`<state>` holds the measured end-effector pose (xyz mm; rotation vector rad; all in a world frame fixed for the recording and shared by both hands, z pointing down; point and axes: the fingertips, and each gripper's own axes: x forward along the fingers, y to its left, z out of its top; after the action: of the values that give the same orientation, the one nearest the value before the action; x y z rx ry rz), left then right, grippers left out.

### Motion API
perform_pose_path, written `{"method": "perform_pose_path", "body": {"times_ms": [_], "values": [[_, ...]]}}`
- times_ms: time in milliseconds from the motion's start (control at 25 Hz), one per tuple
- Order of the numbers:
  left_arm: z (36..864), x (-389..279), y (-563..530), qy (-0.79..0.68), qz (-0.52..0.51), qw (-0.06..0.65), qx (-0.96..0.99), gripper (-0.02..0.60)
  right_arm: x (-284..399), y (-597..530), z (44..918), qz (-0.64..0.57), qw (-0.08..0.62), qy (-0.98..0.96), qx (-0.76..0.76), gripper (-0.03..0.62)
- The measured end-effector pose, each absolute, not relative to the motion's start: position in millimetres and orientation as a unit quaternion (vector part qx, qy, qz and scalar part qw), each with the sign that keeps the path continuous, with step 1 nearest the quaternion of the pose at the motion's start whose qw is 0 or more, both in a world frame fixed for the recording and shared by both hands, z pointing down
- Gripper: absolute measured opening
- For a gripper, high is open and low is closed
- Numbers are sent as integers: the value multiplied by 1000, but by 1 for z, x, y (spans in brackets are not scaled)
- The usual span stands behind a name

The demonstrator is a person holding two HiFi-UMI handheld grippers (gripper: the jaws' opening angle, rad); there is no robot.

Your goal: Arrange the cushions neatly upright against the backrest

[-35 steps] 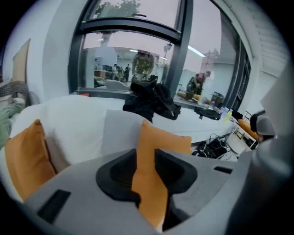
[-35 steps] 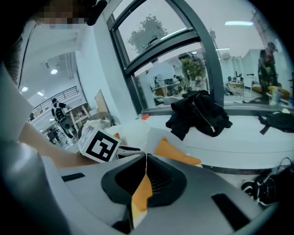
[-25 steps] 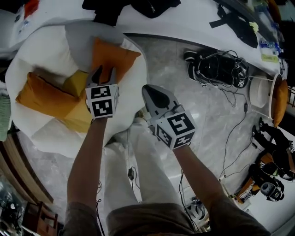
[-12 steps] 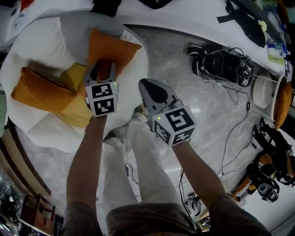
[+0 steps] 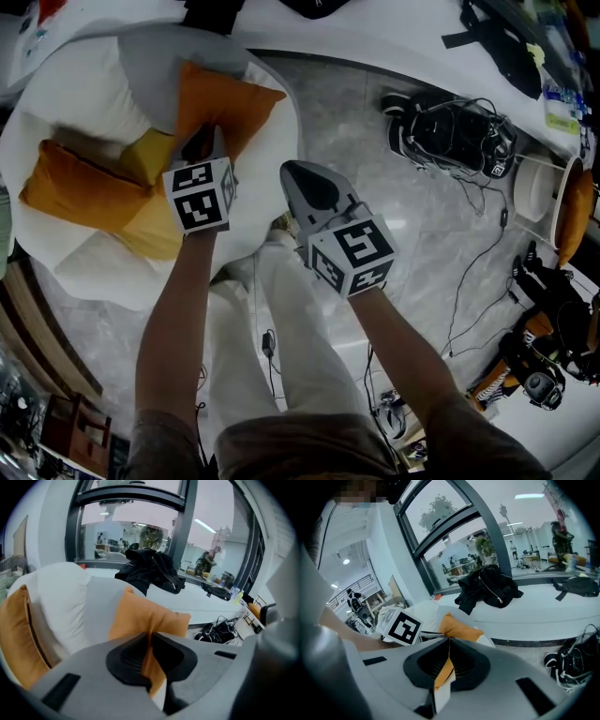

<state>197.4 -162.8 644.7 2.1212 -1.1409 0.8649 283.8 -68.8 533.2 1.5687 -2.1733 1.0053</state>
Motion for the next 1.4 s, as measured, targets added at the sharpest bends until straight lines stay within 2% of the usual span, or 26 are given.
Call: {"method": "perform_pose_path", "body": {"times_ms": [80,120,600,1400], "values": [[646,198,-163,-426,318,301,792,10,283,-67,535,349,141,-752,541,21],[646,198,-163,-423,317,302,793,6,283,-66,536,349,142,-752,540,21],[628,175,-161,-435,301,320,786,5,262,-69,531,345,150,-764,525,21],[557,61,-206,-577,178,382,699,6,159,-121,482,305,182,-842,406,21]]}}
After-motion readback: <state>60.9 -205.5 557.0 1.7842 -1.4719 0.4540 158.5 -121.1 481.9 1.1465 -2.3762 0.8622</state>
